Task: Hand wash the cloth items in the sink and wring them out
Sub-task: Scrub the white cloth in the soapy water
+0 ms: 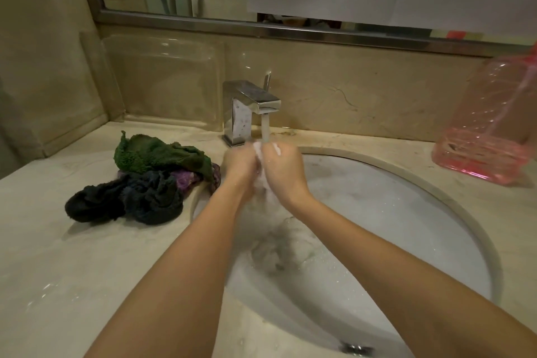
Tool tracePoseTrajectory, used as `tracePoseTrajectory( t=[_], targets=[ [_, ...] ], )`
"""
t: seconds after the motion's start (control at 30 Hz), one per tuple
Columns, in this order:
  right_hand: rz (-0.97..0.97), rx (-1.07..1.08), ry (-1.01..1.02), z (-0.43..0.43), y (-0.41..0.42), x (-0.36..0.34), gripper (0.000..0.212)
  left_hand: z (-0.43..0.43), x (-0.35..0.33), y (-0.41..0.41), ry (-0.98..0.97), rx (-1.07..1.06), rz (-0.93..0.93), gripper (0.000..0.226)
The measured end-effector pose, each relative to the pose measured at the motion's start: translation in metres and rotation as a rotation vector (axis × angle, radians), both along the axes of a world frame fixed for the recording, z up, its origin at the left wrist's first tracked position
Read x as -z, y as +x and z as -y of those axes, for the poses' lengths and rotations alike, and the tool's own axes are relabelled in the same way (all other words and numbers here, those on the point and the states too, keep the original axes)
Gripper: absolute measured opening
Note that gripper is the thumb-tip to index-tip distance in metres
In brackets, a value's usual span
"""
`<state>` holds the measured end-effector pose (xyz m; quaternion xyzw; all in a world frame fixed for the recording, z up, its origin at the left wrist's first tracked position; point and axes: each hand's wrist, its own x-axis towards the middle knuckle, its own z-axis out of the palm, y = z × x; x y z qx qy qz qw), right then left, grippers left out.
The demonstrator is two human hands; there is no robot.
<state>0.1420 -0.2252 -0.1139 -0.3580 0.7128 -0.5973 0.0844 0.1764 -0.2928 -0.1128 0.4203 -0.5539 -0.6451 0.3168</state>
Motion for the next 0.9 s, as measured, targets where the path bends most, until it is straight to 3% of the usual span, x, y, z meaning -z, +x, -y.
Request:
tracePoseTrajectory(
  t=[0.13,0.27,0.4,0.47,0.53,0.67,0.73,0.8,0.9],
  targets=[
    [-0.053,0.067,0.105,0.011,-0.015,-0.006,0.038,-0.008,0.003,0.002,0.109,-0.022,-0.089,0.026],
    [0.144,0.281,0.028,0.006,-0.052,0.001,0.040,-0.034,-0.003,-0.011,0.073,0.130,-0.122,0.020],
    [-0.034,0.025,-0.007,0.000,-0.018,-0.001,0.049,-0.009,0.001,-0.006,0.069,0.015,-0.100,0.019],
    [-0.031,-0.058,-0.014,0.003,-0.009,-0.005,0.049,0.001,0.004,0.001,0.060,-0.034,-0.108,0.023],
    [-0.033,0.013,-0.006,0.006,-0.022,-0.006,0.046,-0.003,-0.004,0.006,0.048,0.050,-0.185,0.020],
    [-0.196,0.142,0.252,-0.008,-0.064,0.008,0.042,-0.020,-0.014,0.005,0.090,0.209,-0.305,0.021],
    [-0.112,0.095,0.335,-0.014,-0.067,0.009,0.046,-0.022,-0.012,0.006,0.060,0.190,-0.305,0.020],
    [0.109,0.013,0.441,-0.022,-0.065,0.004,0.054,-0.014,-0.008,0.008,0.022,0.143,-0.316,0.018],
    [0.497,-0.243,0.347,-0.023,-0.069,0.005,0.041,-0.002,-0.006,0.009,-0.042,0.082,-0.306,0.019]
  ],
)
